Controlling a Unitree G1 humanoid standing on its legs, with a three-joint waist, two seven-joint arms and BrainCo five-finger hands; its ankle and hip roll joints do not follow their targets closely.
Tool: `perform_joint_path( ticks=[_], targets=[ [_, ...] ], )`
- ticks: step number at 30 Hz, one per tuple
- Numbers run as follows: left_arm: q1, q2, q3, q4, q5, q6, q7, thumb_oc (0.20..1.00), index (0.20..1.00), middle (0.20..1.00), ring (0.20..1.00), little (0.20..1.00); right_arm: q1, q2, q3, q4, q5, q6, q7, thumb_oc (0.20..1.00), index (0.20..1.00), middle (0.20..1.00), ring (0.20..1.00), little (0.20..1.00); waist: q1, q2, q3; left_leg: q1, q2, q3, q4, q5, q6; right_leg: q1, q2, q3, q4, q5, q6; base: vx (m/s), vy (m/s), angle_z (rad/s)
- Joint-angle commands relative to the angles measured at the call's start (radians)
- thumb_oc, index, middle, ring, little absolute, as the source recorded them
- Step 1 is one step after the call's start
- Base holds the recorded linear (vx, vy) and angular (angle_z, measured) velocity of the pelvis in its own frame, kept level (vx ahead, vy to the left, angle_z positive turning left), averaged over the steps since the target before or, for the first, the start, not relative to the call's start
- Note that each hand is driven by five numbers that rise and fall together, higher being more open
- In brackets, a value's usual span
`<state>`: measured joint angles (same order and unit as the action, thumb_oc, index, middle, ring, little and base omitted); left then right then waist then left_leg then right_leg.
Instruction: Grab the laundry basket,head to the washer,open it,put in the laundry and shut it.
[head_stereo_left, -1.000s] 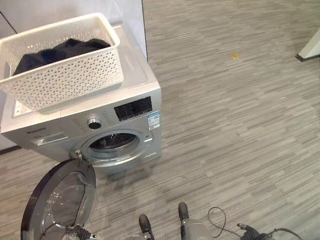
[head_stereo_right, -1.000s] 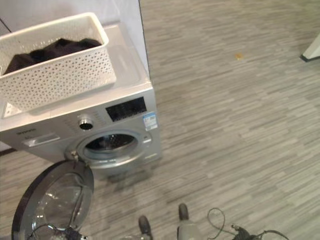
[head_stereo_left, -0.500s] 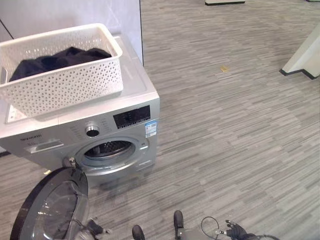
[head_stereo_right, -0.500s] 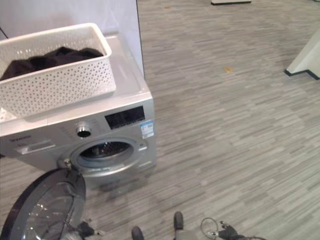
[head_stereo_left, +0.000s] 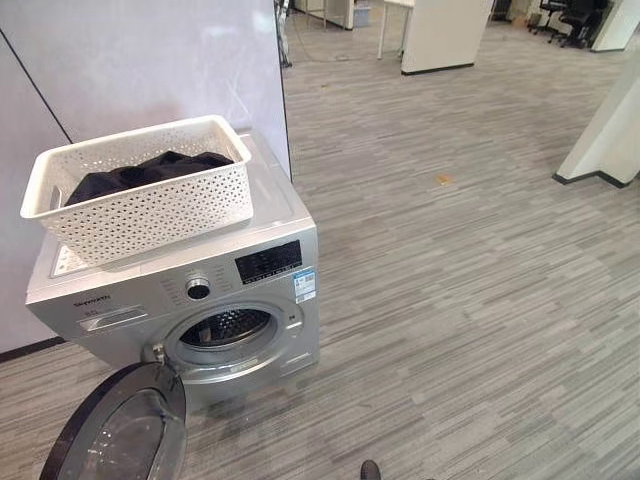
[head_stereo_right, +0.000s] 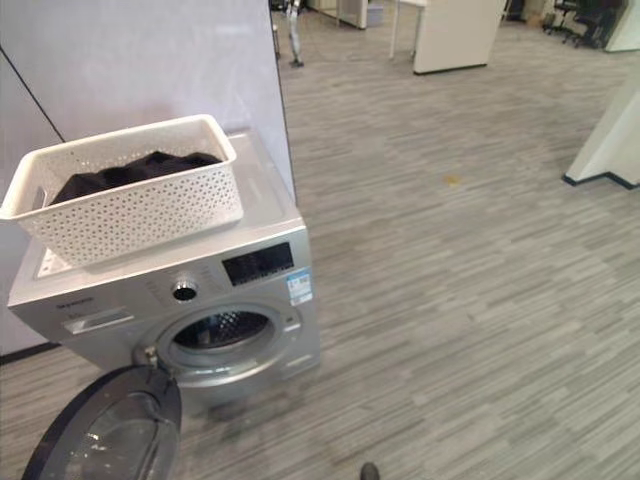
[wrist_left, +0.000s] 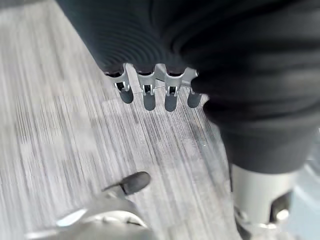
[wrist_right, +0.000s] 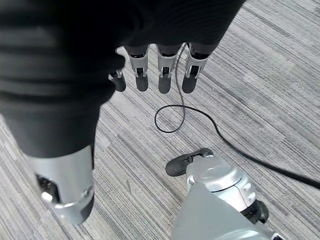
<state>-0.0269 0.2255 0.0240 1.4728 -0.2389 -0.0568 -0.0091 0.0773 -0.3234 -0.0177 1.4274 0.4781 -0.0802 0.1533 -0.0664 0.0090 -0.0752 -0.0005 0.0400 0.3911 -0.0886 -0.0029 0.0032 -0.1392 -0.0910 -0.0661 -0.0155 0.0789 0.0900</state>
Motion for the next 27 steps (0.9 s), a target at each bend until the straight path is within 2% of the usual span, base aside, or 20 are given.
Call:
perform_joint_path(
  ticks=[1, 6, 9, 11, 12, 15, 16, 18, 20, 21, 22, 24, 27],
  targets=[
    [-0.023, 0.018, 0.052, 0.042, -0.065, -0.010, -0.017, 1.000, 1.000, 1.000, 1.000, 1.000, -0.051, 0.008, -0.023, 0.070, -0.012, 0.014, 0.007, 1.000, 1.000, 1.000, 1.000, 1.000, 0.010, -0.043, 0.006, -0.001, 0.017, -0.037, 0.001, 0.065, -0.077, 0.050, -0.105, -0.002, -0.027, 0.145, 0.096, 0.00, -0.005, 0.05],
    [-0.027, 0.021, 0.052, 0.050, -0.060, -0.004, -0.018, 1.000, 1.000, 1.000, 1.000, 1.000, -0.075, 0.007, -0.011, 0.068, -0.038, 0.019, -0.003, 1.000, 1.000, 1.000, 1.000, 1.000, 0.024, -0.040, -0.004, 0.000, 0.016, -0.051, 0.001, 0.066, -0.077, 0.062, -0.112, -0.016, -0.033, 0.137, 0.097, -0.01, -0.002, 0.13],
    [-0.035, 0.014, 0.032, 0.052, -0.033, -0.002, -0.019, 1.000, 1.000, 1.000, 1.000, 1.000, -0.096, 0.020, 0.031, 0.044, -0.069, 0.023, 0.005, 1.000, 1.000, 1.000, 1.000, 1.000, 0.052, -0.039, -0.009, -0.005, 0.012, -0.085, 0.001, 0.065, -0.075, 0.083, -0.121, -0.051, -0.025, 0.113, 0.094, 0.00, -0.002, 0.09],
    [-0.036, 0.014, 0.029, 0.051, -0.029, -0.002, -0.019, 1.000, 1.000, 1.000, 1.000, 1.000, -0.096, 0.022, 0.033, 0.042, -0.072, 0.023, 0.004, 1.000, 1.000, 1.000, 1.000, 1.000, 0.051, -0.039, -0.008, -0.005, 0.011, -0.091, 0.001, 0.066, -0.075, 0.086, -0.123, -0.057, -0.023, 0.110, 0.093, 0.00, -0.002, 0.48],
    [-0.047, 0.009, -0.022, 0.034, 0.036, -0.007, -0.008, 1.000, 1.000, 1.000, 1.000, 1.000, -0.105, 0.030, 0.078, 0.013, -0.126, 0.023, 0.006, 1.000, 1.000, 1.000, 1.000, 1.000, 0.067, -0.041, 0.000, -0.006, 0.008, -0.125, 0.001, 0.068, -0.074, 0.105, -0.127, -0.086, -0.004, 0.090, 0.090, -0.02, -0.013, 0.53],
    [-0.061, -0.005, -0.101, 0.001, 0.095, -0.015, -0.001, 1.000, 1.000, 1.000, 1.000, 1.000, -0.113, 0.035, 0.133, -0.024, -0.184, 0.013, -0.003, 1.000, 1.000, 1.000, 1.000, 1.000, 0.098, -0.045, 0.008, -0.036, -0.004, -0.203, 0.001, 0.085, -0.072, 0.130, -0.140, -0.161, 0.020, 0.065, 0.083, -0.03, -0.024, 0.71],
    [-0.061, -0.005, -0.102, 0.000, 0.095, -0.015, -0.001, 1.000, 1.000, 1.000, 1.000, 1.000, -0.113, 0.035, 0.133, -0.024, -0.184, 0.013, -0.003, 1.000, 1.000, 1.000, 1.000, 1.000, 0.095, -0.045, 0.008, -0.036, -0.005, -0.206, 0.001, 0.086, -0.072, 0.132, -0.141, -0.165, 0.020, 0.064, 0.083, -0.03, -0.030, 1.18],
    [-0.064, -0.014, -0.141, 0.005, 0.137, -0.013, 0.006, 1.000, 1.000, 1.000, 1.000, 1.000, -0.119, 0.037, 0.148, -0.034, -0.204, 0.011, -0.005, 1.000, 1.000, 1.000, 1.000, 1.000, 0.121, -0.043, 0.017, -0.062, -0.014, -0.274, 0.001, 0.100, -0.076, 0.151, -0.153, -0.231, 0.050, 0.039, 0.079, -0.02, -0.014, 0.85],
    [-0.064, -0.017, -0.151, 0.011, 0.147, -0.010, 0.005, 1.000, 1.000, 1.000, 1.000, 1.000, -0.119, 0.038, 0.147, -0.032, -0.204, 0.009, -0.007, 1.000, 1.000, 1.000, 1.000, 1.000, 0.125, -0.041, 0.019, -0.069, -0.017, -0.294, 0.001, 0.104, -0.079, 0.159, -0.157, -0.255, 0.059, 0.032, 0.077, -0.03, -0.011, 0.97],
    [-0.060, -0.019, -0.162, 0.020, 0.161, -0.008, -0.003, 1.000, 1.000, 1.000, 1.000, 1.000, -0.117, 0.038, 0.152, -0.030, -0.217, 0.009, -0.003, 1.000, 1.000, 1.000, 1.000, 1.000, 0.135, -0.041, 0.026, -0.081, -0.025, -0.335, 0.001, 0.111, -0.088, 0.177, -0.164, -0.300, 0.073, 0.021, 0.076, -0.03, -0.014, 0.88],
    [-0.060, -0.019, -0.162, 0.020, 0.161, -0.008, -0.003, 1.000, 1.000, 1.000, 1.000, 1.000, -0.117, 0.038, 0.152, -0.030, -0.217, 0.009, -0.003, 1.000, 1.000, 1.000, 1.000, 1.000, 0.135, -0.041, 0.026, -0.081, -0.025, -0.335, 0.001, 0.111, -0.088, 0.177, -0.164, -0.300, 0.073, 0.021, 0.076, -0.03, -0.007, 0.89],
    [-0.048, -0.016, -0.158, 0.035, 0.171, -0.003, -0.011, 1.000, 1.000, 1.000, 1.000, 1.000, -0.118, 0.042, 0.157, -0.025, -0.231, 0.007, -0.004, 1.000, 1.000, 1.000, 1.000, 1.000, 0.148, -0.043, 0.016, -0.101, -0.036, -0.371, 0.001, 0.118, -0.094, 0.197, -0.167, -0.350, 0.060, 0.020, 0.076, -0.01, -0.004, 0.79],
    [-0.039, -0.015, -0.150, 0.046, 0.177, 0.000, -0.013, 1.000, 1.000, 1.000, 1.000, 1.000, -0.118, 0.043, 0.159, -0.024, -0.236, 0.005, -0.006, 1.000, 1.000, 1.000, 1.000, 1.000, 0.154, -0.045, 0.009, -0.107, -0.039, -0.373, 0.001, 0.120, -0.096, 0.205, -0.168, -0.367, 0.048, 0.022, 0.078, 0.01, -0.003, 0.43]
  ],
)
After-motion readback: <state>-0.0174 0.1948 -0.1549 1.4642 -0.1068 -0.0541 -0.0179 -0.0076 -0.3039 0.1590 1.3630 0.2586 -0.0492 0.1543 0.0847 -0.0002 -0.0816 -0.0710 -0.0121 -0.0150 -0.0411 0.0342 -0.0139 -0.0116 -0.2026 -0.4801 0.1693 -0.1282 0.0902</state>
